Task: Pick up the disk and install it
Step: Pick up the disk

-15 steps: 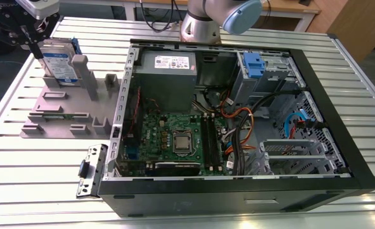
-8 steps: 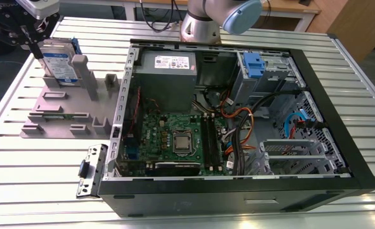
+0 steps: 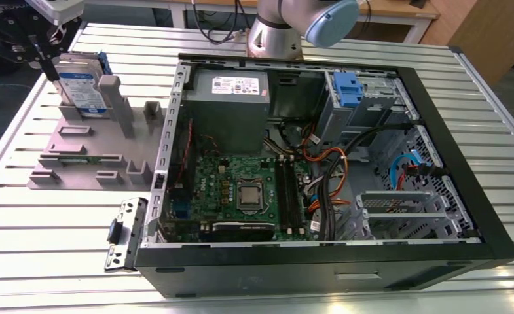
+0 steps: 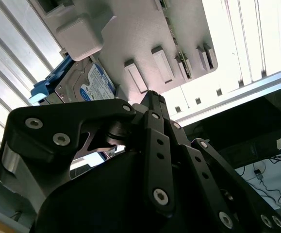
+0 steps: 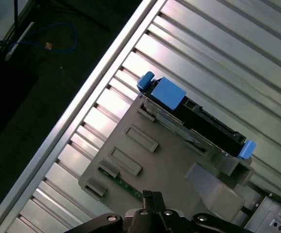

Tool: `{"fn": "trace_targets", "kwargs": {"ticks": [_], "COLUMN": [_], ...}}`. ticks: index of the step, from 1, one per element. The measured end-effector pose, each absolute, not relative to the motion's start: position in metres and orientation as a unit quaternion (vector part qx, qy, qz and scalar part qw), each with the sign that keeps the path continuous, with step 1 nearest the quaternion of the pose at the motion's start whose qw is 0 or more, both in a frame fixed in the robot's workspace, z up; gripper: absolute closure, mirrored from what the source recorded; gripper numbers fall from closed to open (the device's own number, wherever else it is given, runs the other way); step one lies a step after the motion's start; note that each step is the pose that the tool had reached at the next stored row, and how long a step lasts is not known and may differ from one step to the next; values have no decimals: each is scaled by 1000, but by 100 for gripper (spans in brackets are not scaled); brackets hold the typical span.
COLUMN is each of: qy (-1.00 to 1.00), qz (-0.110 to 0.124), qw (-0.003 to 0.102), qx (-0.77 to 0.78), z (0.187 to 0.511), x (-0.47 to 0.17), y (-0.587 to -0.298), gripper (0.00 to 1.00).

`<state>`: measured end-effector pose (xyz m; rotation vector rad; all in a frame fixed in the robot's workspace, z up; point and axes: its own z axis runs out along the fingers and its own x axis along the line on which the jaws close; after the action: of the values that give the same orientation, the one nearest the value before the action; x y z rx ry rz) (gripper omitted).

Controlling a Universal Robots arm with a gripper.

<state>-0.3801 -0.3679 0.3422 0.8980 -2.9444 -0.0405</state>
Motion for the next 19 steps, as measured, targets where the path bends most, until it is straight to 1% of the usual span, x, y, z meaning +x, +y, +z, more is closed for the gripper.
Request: {"fn": "trace_targets", "kwargs": {"ticks": [15,19], "qy": [-951,-951], "qz": [-13,-24], "qw": [31,28], "qx": [307,307], "z": [342,342], "x": [-380,-380], "y": [-368,-368], "gripper": [90,90]}}
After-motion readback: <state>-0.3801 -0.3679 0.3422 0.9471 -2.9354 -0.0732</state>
